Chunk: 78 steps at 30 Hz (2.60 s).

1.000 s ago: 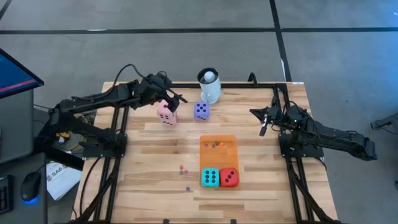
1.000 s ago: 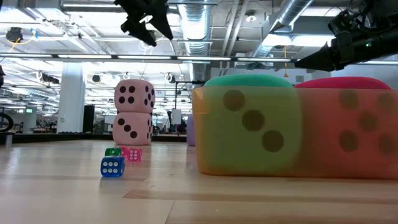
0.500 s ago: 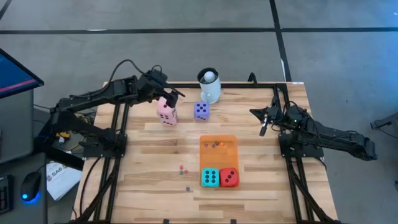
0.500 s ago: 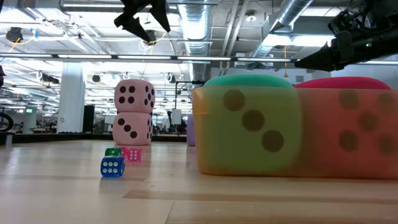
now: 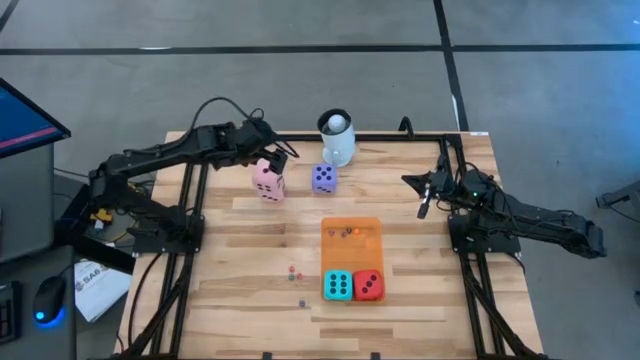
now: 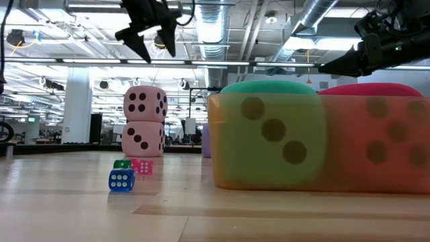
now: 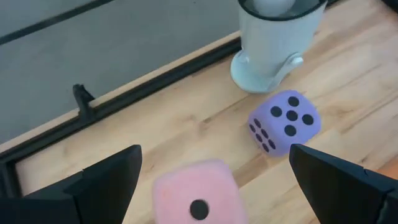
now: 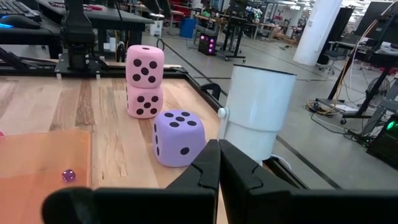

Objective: Pick & Place Dice
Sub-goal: Put the top large pink dice into the orange bin

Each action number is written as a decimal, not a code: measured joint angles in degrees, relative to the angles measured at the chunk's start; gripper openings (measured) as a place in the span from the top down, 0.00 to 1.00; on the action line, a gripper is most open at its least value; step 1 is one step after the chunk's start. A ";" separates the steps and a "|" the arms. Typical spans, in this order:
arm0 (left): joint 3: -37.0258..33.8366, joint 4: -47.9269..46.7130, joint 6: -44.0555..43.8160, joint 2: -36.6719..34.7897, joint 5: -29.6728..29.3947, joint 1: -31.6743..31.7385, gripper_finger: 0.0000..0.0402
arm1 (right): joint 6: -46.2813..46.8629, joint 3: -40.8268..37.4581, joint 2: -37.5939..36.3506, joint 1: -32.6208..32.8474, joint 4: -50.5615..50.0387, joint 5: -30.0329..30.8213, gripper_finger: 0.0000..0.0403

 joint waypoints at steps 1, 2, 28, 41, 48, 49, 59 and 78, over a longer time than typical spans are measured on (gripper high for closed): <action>0.00 0.15 0.02 0.83 0.08 -0.09 0.00 | 0.00 0.00 0.02 -0.05 -0.02 0.00 1.00; 0.00 -0.13 0.03 1.72 0.10 -0.09 0.00 | 0.00 0.00 0.00 -0.10 -0.02 0.00 1.00; -0.95 -7.66 -6.67 4.10 6.08 5.45 0.00 | -0.02 0.00 0.02 -0.31 -0.03 0.00 1.00; -5.46 -6.28 -7.55 4.12 9.90 5.41 0.00 | -0.02 0.00 0.04 -0.31 -0.02 -0.02 1.00; -5.46 -4.22 -6.98 4.09 9.89 5.41 0.00 | -0.02 0.00 0.04 -0.31 -0.04 -0.02 1.00; -5.46 -4.25 -6.98 4.07 9.89 5.41 0.00 | -0.02 0.00 0.04 -0.31 -0.02 -0.02 1.00; -5.46 -4.26 -7.10 4.07 9.87 5.37 0.00 | -0.02 0.00 0.04 -0.31 -0.04 -0.02 1.00; -5.44 -3.82 -7.51 4.07 9.83 3.12 0.00 | -0.04 0.00 0.04 -0.31 -0.04 -0.02 1.00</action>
